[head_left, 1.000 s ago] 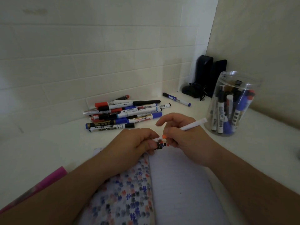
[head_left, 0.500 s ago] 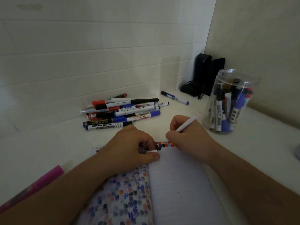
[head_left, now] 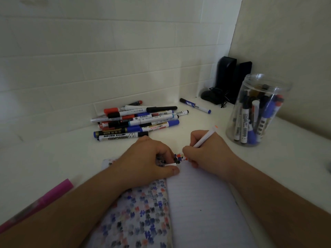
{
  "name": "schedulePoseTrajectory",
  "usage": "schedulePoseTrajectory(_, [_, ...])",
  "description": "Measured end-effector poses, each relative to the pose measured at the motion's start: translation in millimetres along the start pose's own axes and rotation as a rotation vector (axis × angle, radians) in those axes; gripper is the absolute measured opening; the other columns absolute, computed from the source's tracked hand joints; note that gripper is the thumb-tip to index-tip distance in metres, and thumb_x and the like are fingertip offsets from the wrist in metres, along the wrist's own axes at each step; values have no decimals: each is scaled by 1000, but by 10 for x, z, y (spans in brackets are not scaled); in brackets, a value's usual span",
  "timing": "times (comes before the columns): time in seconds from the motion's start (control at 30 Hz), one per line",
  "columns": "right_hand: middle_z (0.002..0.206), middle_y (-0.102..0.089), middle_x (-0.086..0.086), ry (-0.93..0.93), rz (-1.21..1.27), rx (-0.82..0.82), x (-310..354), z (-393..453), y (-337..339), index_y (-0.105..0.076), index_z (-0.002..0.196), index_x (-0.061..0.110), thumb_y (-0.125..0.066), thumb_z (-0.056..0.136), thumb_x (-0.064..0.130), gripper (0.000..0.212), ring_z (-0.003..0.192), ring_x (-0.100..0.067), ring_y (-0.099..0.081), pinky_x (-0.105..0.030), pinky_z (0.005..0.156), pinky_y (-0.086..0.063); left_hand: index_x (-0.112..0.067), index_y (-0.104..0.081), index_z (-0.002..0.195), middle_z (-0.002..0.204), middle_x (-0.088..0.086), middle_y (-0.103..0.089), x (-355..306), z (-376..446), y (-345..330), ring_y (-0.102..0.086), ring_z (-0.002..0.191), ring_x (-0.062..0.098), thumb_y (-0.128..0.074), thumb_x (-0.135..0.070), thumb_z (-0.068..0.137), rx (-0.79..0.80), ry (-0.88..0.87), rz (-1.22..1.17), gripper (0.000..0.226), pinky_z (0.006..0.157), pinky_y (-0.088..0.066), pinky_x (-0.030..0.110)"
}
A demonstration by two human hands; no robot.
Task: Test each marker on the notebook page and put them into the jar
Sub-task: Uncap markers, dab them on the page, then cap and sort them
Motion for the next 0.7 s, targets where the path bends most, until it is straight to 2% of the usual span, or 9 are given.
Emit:
schedulePoseTrajectory(0.13, [61,-65,-21,10,-24,0,-1,9,-10,-49,61,11,-69,79,11,27,48,-18,-51,-30,53,-44,-44,-70,83,99,-33,-68,-4,7,-4,-53,97,-4,-68,-72,76,1,-11,-1,29,93,-43,27])
schedulePoseTrajectory(0.27, [67,-64,-26,35,-53,-5,15,5,-20,-47,61,13,-71,80,11,31,47,-17,-56,-32,54,-46,-41,-71,85,100,-32,-68,-19,1,1,-51,97,-7,-70,-69,77,-6,-12,1,28,88,-37,20])
schedulePoseTrajectory(0.37, [73,-61,-31,48,-78,-25,8,33,-30,-44,61,14,-71,81,13,33,54,-26,-57,-34,56,-45,-39,-72,85,100,-32,-68,-34,-3,10,-49,98,-11,-71,-66,77,-5,-14,1,28,84,-31,13])
schedulePoseTrajectory(0.5, [74,-59,-33,41,-68,-30,-18,36,-26,-43,61,13,-69,82,11,34,54,-25,-54,-32,55,-43,-41,-71,84,101,-32,-68,-23,2,4,-52,98,-8,-70,-68,76,0,-8,-2,28,89,-37,20])
schedulePoseTrajectory(0.6, [59,-58,-21,21,-3,-28,-35,40,-5,-46,60,11,-69,82,8,32,41,-13,-52,-24,47,-40,-46,-68,80,100,-32,-69,-15,2,4,-55,97,-5,-68,-72,75,-8,-17,-13,27,97,-42,29])
schedulePoseTrajectory(0.7, [51,-59,-7,25,26,-11,-15,20,-6,-46,59,12,-70,81,6,33,40,-11,-53,-23,46,-41,-47,-67,81,100,-33,-68,0,4,-2,-56,98,-3,-66,-74,75,-10,-11,-13,28,98,-44,33])
Point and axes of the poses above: each hand's wrist, its own z-axis towards the middle knuckle, its own y-axis out of the back of the hand, x = y × z, the point moved 5 cm from there along z, towards the middle knuckle
